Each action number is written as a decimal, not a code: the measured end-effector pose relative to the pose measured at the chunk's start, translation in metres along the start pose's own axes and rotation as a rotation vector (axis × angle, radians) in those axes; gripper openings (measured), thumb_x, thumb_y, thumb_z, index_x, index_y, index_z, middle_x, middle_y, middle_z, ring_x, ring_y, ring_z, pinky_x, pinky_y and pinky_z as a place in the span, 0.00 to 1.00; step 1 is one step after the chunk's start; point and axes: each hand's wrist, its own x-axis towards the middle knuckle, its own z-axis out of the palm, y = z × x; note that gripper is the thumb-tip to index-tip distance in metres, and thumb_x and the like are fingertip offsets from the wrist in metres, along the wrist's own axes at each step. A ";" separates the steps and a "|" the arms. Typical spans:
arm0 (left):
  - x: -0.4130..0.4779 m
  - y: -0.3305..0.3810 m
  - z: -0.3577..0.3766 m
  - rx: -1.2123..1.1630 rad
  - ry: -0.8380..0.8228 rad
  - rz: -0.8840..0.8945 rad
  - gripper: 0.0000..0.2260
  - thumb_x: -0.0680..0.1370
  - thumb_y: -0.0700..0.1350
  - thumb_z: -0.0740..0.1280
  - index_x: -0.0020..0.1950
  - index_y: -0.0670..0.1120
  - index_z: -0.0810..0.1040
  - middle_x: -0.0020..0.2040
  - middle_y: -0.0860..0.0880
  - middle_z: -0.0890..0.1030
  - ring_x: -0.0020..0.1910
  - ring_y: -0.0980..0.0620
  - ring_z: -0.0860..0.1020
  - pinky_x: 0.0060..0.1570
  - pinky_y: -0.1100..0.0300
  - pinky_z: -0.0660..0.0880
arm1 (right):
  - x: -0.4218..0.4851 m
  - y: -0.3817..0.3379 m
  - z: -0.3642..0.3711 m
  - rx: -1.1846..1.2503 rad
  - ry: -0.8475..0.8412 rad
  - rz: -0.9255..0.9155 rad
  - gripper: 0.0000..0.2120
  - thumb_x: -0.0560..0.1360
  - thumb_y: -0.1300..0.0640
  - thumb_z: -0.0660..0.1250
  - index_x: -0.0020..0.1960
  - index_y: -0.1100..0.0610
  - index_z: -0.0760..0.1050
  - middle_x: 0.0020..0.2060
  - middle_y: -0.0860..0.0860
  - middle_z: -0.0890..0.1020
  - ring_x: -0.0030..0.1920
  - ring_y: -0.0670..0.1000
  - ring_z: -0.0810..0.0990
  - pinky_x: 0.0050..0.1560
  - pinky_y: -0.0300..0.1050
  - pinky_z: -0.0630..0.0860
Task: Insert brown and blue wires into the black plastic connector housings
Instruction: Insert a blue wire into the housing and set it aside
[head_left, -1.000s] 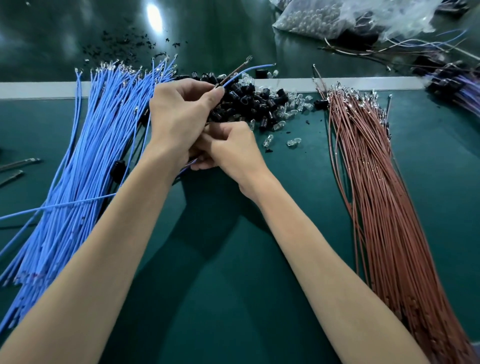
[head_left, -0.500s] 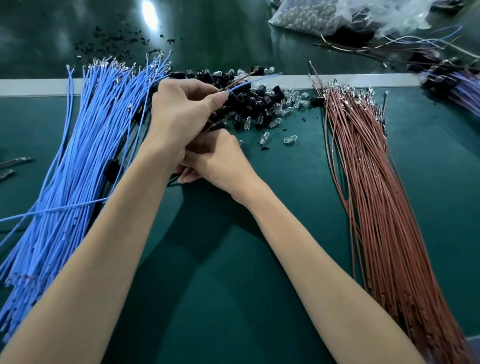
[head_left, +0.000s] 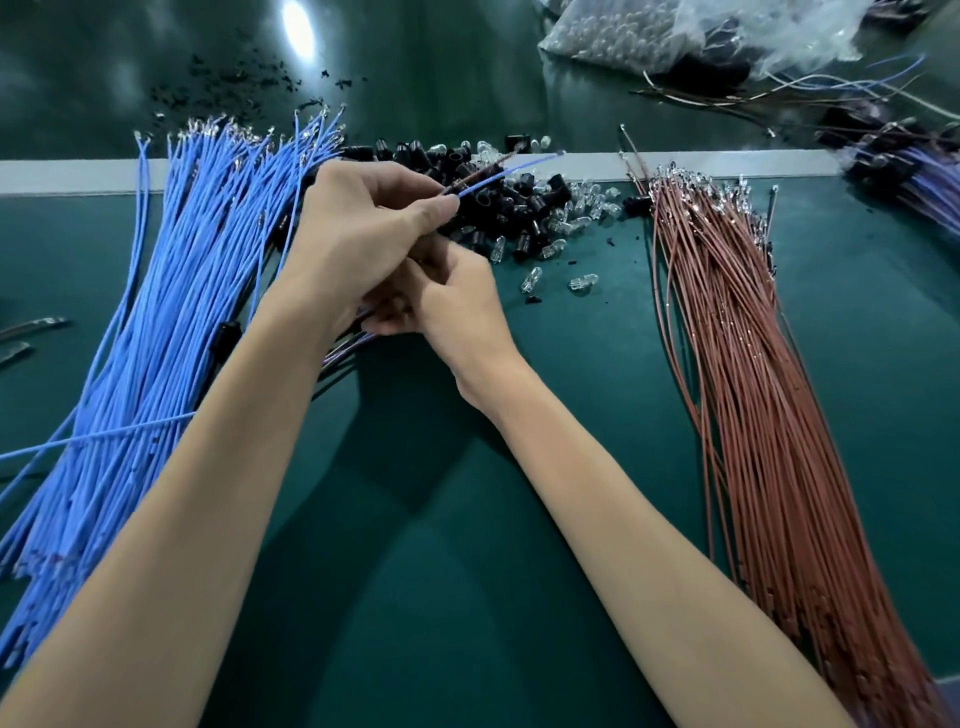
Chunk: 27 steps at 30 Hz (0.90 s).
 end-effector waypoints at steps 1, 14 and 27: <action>-0.001 0.001 0.001 -0.005 -0.019 -0.001 0.03 0.73 0.45 0.74 0.39 0.50 0.82 0.28 0.55 0.79 0.24 0.58 0.74 0.21 0.67 0.67 | 0.001 0.000 -0.002 -0.020 0.024 -0.015 0.10 0.78 0.68 0.61 0.39 0.58 0.74 0.31 0.57 0.80 0.27 0.51 0.80 0.34 0.46 0.79; -0.003 0.001 0.006 -0.003 -0.061 0.114 0.05 0.75 0.40 0.70 0.47 0.50 0.82 0.39 0.50 0.82 0.33 0.59 0.80 0.39 0.66 0.76 | -0.009 -0.005 -0.006 -0.264 -0.231 -0.063 0.12 0.71 0.74 0.65 0.32 0.62 0.77 0.27 0.55 0.80 0.24 0.47 0.78 0.28 0.34 0.74; 0.005 -0.020 0.000 0.366 -0.105 0.248 0.04 0.76 0.47 0.70 0.49 0.50 0.81 0.43 0.47 0.80 0.37 0.54 0.73 0.42 0.62 0.70 | 0.006 -0.014 -0.066 -1.247 0.594 -0.162 0.14 0.77 0.50 0.64 0.58 0.56 0.71 0.55 0.54 0.71 0.47 0.57 0.78 0.37 0.46 0.64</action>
